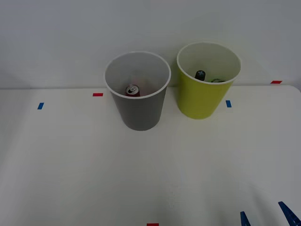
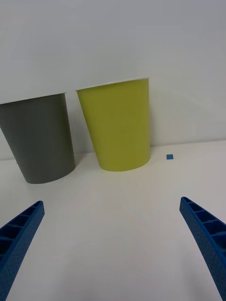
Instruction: Put cans in the gray bin, plastic bottles in the light green bin
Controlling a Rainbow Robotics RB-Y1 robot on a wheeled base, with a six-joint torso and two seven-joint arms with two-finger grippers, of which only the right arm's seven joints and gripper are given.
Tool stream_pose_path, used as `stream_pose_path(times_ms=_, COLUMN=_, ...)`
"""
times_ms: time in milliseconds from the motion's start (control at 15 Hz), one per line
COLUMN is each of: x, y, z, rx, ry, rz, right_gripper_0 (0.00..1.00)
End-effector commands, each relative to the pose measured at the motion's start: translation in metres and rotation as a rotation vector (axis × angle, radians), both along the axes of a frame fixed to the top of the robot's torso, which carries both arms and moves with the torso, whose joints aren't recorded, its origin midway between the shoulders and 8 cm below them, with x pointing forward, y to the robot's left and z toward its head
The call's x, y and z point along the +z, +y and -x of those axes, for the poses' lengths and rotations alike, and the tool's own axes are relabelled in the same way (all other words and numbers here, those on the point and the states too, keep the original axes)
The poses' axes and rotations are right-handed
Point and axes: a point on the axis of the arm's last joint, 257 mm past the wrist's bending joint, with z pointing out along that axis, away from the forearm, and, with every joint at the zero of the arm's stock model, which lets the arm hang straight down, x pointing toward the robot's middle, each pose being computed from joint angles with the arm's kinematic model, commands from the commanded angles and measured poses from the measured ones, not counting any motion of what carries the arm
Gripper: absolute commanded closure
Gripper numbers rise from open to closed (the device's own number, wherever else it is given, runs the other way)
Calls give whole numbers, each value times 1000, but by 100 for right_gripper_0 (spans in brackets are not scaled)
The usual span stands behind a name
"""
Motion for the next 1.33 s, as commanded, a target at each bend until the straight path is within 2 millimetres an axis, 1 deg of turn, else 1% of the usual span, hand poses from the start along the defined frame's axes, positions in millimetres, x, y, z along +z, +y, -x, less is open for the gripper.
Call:
stream_pose_path(times_ms=67, x=0, y=0, z=0, rx=0, ry=0, rz=0, right_gripper_0=0)
stream_pose_path(times_ms=1333, x=0, y=0, z=0, rx=0, ry=0, rz=0, right_gripper_0=0)
